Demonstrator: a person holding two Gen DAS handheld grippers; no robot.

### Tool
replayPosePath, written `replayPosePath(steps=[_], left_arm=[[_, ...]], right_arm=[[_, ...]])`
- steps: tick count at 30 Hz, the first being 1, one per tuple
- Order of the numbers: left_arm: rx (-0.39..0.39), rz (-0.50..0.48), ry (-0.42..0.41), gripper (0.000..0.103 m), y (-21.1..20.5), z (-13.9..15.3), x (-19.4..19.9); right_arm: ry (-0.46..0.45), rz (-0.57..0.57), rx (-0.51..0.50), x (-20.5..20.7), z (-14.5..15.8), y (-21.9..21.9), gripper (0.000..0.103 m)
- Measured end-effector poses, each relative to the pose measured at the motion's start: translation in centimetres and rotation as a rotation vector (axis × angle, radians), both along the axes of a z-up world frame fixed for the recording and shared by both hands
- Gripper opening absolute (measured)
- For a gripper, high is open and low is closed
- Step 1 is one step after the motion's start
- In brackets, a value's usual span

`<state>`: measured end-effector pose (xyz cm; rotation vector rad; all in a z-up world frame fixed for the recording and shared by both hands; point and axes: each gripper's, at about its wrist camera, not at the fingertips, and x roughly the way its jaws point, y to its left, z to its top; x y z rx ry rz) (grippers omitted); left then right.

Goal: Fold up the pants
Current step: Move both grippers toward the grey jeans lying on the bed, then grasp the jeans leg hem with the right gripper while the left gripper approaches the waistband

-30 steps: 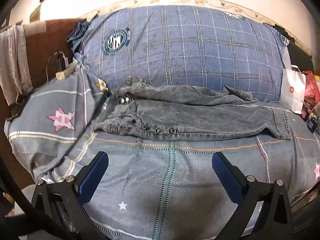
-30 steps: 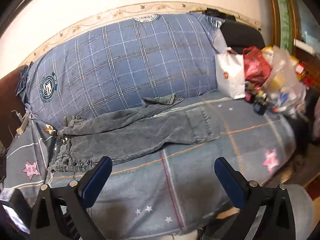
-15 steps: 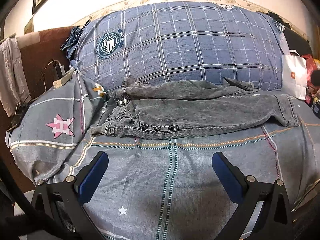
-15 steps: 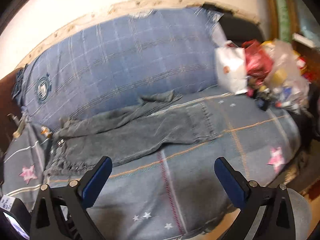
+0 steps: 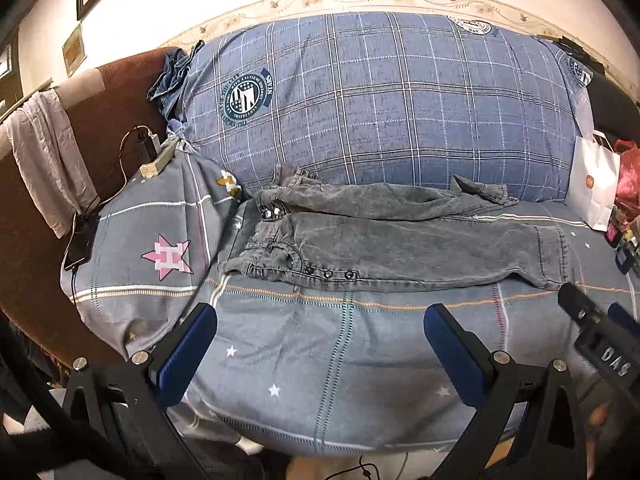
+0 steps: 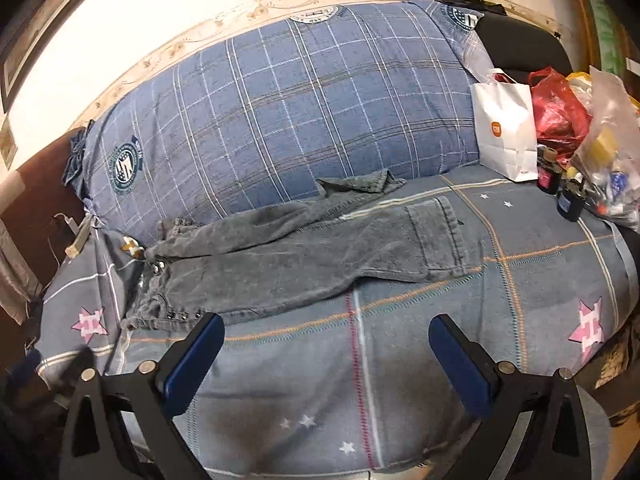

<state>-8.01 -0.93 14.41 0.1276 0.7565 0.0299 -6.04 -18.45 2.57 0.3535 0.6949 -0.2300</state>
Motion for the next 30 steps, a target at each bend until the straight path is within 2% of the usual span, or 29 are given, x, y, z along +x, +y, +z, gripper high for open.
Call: replayPosePath(steps=[2, 4, 7, 10, 15, 24, 27, 30], left_arm=[[-0.026, -0.023, 0.011, 0.103, -0.6, 0.0, 0.1], [-0.038, -0.029, -0.012, 0.103, -1.0, -0.4, 0.1], [-0.075, -0.038, 0.008, 0.103, -1.4, -1.0, 1.1], [-0.055, -0.06, 0.019, 0.103, -2.7, -1.3, 2.7], [-0.066, -0.085, 0.038, 0.103, -3.6, -2.2, 4.5], [-0.102, -0.14, 0.113, 0.103, -4.4, -4.9, 9.6], [-0.107, -0.181, 0.122, 0.103, -5.1, -4.8, 12.2], [-0.121, -0.207, 0.113, 0.103, -5.4, -4.3, 14.9]], right_arm=[[0.018, -0.028, 0.017, -0.2, -0.3, -0.8, 0.103], [0.03, -0.049, 0.042, -0.4, -0.3, -1.7, 0.103], [0.017, -0.111, 0.019, -0.9, -0.3, -2.4, 0.103], [0.038, -0.146, 0.019, -0.8, -0.5, -3.5, 0.103], [0.016, -0.174, 0.009, -0.8, -0.7, -3.9, 0.103], [0.04, -0.059, -0.018, 1.5, -2.9, -2.1, 0.103], [0.099, 0.048, 0.013, 3.6, -3.6, -1.9, 0.103], [0.151, 0.078, 0.019, 6.3, -3.4, -2.5, 0.103]])
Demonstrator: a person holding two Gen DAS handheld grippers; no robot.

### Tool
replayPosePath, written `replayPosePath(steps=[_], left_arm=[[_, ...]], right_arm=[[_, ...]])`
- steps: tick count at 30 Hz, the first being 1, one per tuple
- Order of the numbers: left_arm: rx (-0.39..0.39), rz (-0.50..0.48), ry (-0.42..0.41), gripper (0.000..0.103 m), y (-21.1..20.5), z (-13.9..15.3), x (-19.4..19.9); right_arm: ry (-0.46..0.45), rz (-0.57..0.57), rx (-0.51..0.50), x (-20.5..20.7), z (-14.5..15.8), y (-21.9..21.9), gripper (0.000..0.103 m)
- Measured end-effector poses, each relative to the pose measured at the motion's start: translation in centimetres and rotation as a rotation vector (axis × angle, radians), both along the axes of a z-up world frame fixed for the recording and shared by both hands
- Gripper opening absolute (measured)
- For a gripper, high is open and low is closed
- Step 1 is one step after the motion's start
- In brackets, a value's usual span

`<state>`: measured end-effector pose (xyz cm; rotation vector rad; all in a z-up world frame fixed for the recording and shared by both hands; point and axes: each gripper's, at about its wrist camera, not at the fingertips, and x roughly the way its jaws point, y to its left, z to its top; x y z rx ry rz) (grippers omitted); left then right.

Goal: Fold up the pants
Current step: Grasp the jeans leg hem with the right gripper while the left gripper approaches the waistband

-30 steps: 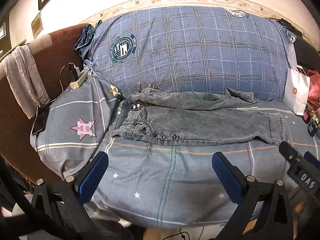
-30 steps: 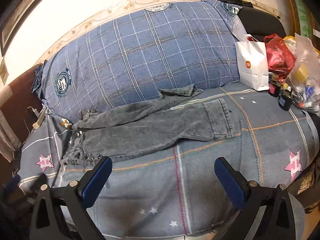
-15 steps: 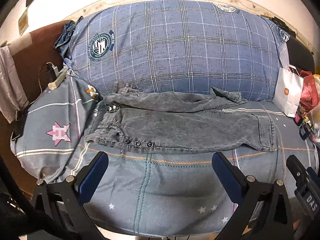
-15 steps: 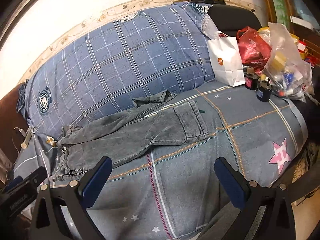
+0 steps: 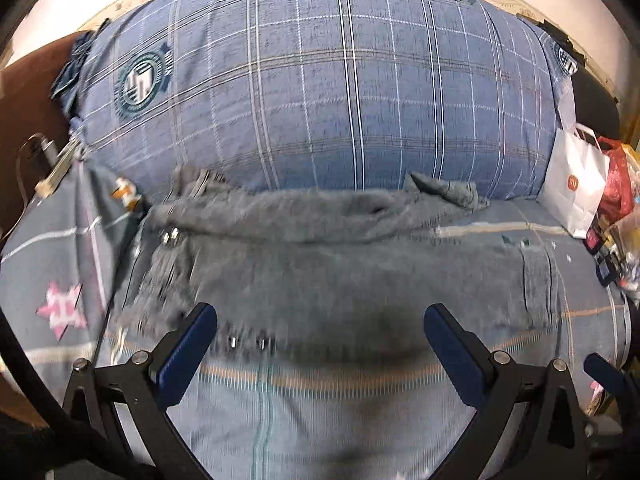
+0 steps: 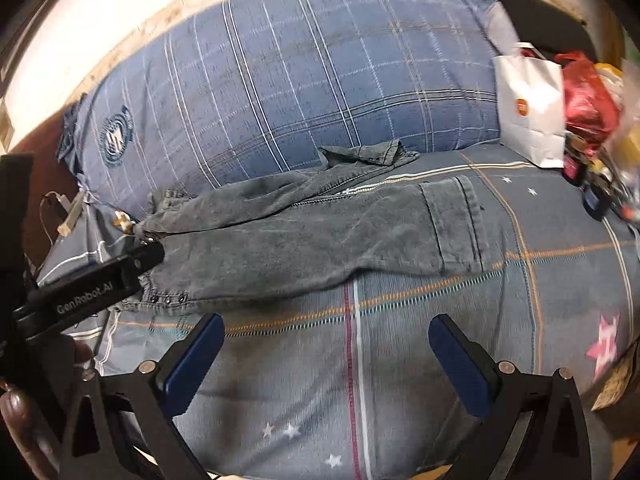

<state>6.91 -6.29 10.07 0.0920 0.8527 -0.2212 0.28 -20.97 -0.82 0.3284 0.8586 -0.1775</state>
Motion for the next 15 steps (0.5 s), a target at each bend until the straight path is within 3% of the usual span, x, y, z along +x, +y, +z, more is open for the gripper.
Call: replayPosePath(steps=[6, 10, 15], left_arm=[[-0.061, -0.028, 0.048, 0.103, -0.1, -0.1, 7.6], [-0.077, 0.004, 0.106, 0.103, 1.5, -3.6, 10.8], [-0.147, 0.06, 0.234, 0.103, 3.5, -6.6, 12.6]], right_arm=[[0.062, 0.034, 0.136, 8.6, 0.4, -4.4, 0.103], [0.034, -0.005, 0.121, 15.0, 0.5, -7.1, 0.103], [0.086, -0.115, 0.24, 23.9, -3.3, -12.2, 0.1]])
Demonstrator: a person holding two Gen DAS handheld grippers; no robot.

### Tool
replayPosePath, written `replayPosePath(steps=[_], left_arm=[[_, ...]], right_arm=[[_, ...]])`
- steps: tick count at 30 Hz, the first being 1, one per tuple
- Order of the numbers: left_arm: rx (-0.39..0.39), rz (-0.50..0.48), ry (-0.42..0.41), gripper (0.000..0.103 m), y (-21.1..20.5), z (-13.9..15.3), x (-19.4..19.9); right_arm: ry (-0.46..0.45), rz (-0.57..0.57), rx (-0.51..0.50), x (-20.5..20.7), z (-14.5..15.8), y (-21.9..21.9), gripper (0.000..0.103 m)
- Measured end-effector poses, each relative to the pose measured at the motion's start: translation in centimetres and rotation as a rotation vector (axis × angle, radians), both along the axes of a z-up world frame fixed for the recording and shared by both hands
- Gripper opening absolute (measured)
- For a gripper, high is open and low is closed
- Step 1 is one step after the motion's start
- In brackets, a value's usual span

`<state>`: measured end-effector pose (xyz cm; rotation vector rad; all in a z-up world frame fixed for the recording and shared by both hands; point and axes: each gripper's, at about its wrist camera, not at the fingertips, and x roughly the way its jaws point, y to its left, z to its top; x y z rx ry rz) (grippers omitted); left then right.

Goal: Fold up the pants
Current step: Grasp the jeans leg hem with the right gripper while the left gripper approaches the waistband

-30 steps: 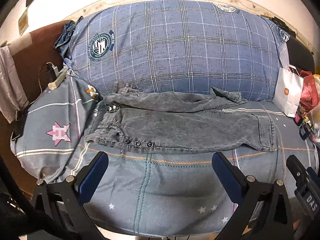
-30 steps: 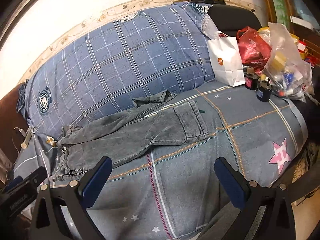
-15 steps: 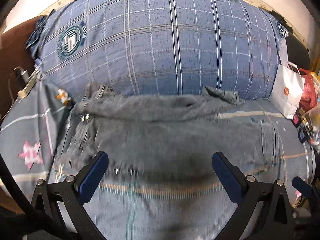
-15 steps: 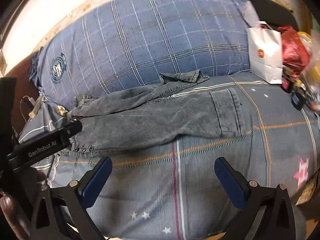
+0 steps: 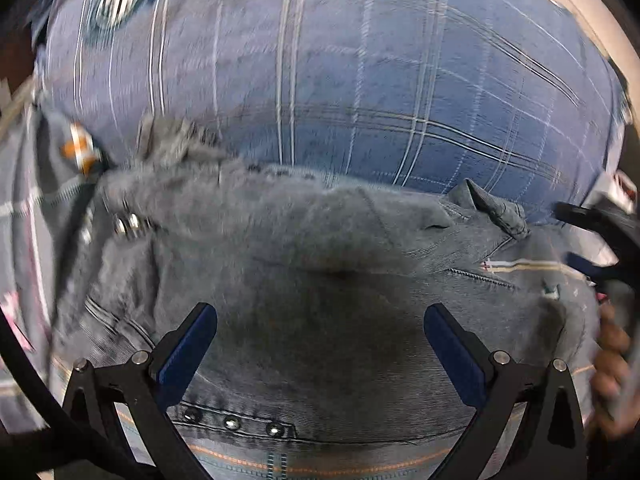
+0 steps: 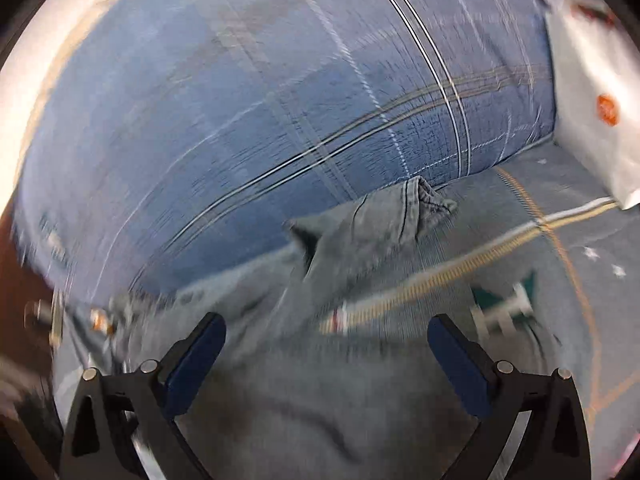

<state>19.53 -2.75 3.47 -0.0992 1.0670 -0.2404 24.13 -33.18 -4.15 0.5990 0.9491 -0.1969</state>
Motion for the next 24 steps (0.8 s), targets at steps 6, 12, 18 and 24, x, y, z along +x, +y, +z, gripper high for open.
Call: replayPosePath(steps=[6, 12, 18, 24], left_arm=[[-0.041, 0.022, 0.036, 0.103, 0.9, -0.4, 0.0], [-0.072, 0.036, 0.046, 0.103, 1.3, -0.2, -0.2], [-0.06, 0.04, -0.002, 0.103, 1.6, 0.7, -0.1], [-0.122, 0.027, 0.017, 0.103, 1.8, 0.7, 0.0]], right_arm=[[0.067, -0.105, 0.219, 6.6, -6.9, -5.0, 0.066], [0.042, -0.099, 0.24, 7.5, -6.5, -3.2, 0.064], [0.087, -0.191, 0.262, 9.0, -6.8, -4.5, 0.022], [-0.05, -0.16, 0.158, 4.9, -0.1, -3.6, 0.005]])
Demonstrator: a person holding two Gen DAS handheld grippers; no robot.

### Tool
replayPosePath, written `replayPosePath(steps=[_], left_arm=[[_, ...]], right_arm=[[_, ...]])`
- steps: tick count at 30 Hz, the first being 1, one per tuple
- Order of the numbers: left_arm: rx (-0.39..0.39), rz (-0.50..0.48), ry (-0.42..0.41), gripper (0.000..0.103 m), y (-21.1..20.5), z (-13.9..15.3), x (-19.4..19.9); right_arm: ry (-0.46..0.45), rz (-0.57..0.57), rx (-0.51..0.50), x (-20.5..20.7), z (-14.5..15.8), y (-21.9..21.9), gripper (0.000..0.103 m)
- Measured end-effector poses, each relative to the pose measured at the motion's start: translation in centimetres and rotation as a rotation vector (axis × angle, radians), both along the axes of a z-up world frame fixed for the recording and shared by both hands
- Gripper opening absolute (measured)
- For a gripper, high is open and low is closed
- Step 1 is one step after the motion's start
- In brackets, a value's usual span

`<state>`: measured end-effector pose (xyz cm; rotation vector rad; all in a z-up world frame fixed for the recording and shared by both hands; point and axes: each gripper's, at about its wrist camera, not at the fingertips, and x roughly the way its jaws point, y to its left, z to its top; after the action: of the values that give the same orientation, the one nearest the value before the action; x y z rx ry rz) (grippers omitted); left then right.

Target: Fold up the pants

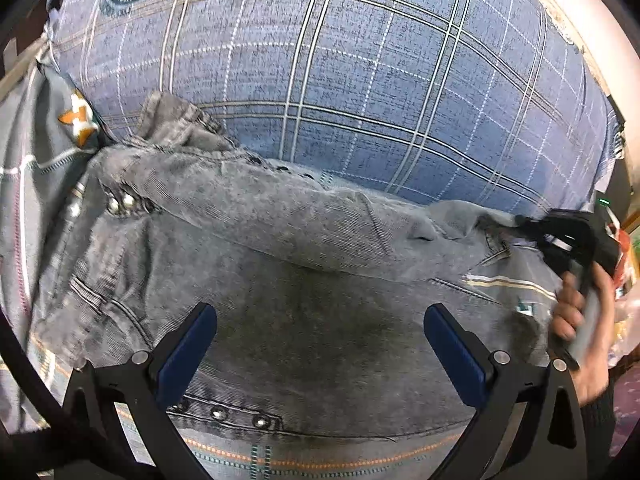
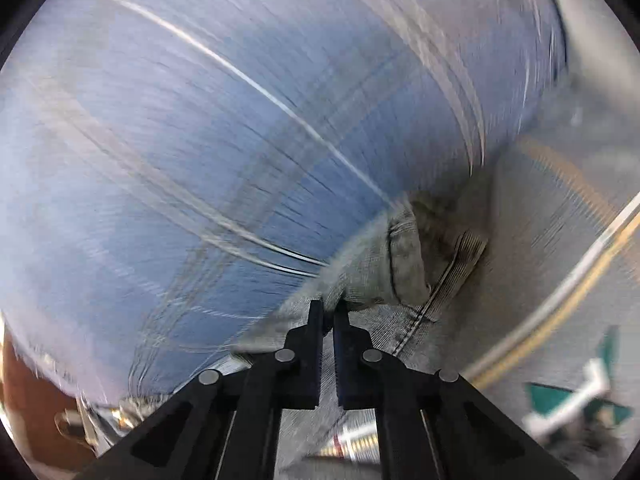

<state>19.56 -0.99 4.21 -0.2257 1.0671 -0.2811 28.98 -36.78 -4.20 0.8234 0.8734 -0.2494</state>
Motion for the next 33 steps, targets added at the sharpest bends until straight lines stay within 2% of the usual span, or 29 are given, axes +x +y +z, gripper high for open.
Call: replayPosePath(steps=[3, 6, 10, 14, 17, 22, 24, 25, 28, 29, 30, 32, 33], left_arm=[[-0.026, -0.001, -0.001, 0.103, 0.0, -0.1, -0.2], [-0.058, -0.011, 0.003, 0.103, 0.0, -0.3, -0.3], [-0.101, -0.037, 0.01, 0.103, -0.4, -0.8, -0.6], [-0.152, -0.074, 0.027, 0.103, -1.4, -0.8, -0.5], [-0.16, -0.09, 0.053, 0.103, -3.3, -0.3, 0.2], [-0.174, -0.133, 0.128, 0.103, -8.7, 0.0, 2.0], [-0.21, -0.13, 0.162, 0.103, -10.8, 0.0, 3.2], [-0.217, -0.129, 0.167, 0.103, -11.4, 0.0, 3.7], [-0.159, -0.086, 0.259, 0.103, -14.1, -1.3, 6.6], [-0.128, -0.071, 0.308, 0.096, -14.8, -2.2, 7.3], [-0.129, -0.037, 0.352, 0.091, -15.0, -3.0, 7.8], [-0.134, -0.006, 0.392, 0.068, -15.2, -3.7, 7.9], [-0.128, 0.004, 0.399, 0.065, -15.0, -3.8, 7.7]], right_arm=[[-0.109, 0.049, 0.002, -4.1, 4.6, 1.5, 0.005], [-0.175, 0.077, -0.008, -9.9, 7.3, 3.7, 0.005], [-0.224, 0.058, 0.016, -15.2, 5.9, 3.6, 0.005], [-0.243, 0.051, 0.052, -14.7, 3.0, 0.2, 0.005], [-0.291, 0.053, 0.052, -15.9, 3.1, -1.7, 0.005], [-0.307, 0.051, 0.137, -15.3, 2.5, -2.6, 0.005], [-0.345, 0.062, 0.176, -16.0, 2.9, -3.0, 0.005], [-0.347, 0.065, 0.163, -16.2, 3.3, -2.8, 0.005], [-0.319, 0.05, 0.123, -16.5, 3.4, -2.8, 0.005], [-0.32, 0.05, 0.142, -16.4, 3.2, -2.9, 0.005], [-0.315, 0.049, 0.158, -16.4, 2.9, -3.1, 0.005], [-0.286, 0.044, 0.147, -16.3, 2.7, -3.3, 0.005], [-0.265, 0.043, 0.13, -16.2, 2.6, -3.3, 0.005]])
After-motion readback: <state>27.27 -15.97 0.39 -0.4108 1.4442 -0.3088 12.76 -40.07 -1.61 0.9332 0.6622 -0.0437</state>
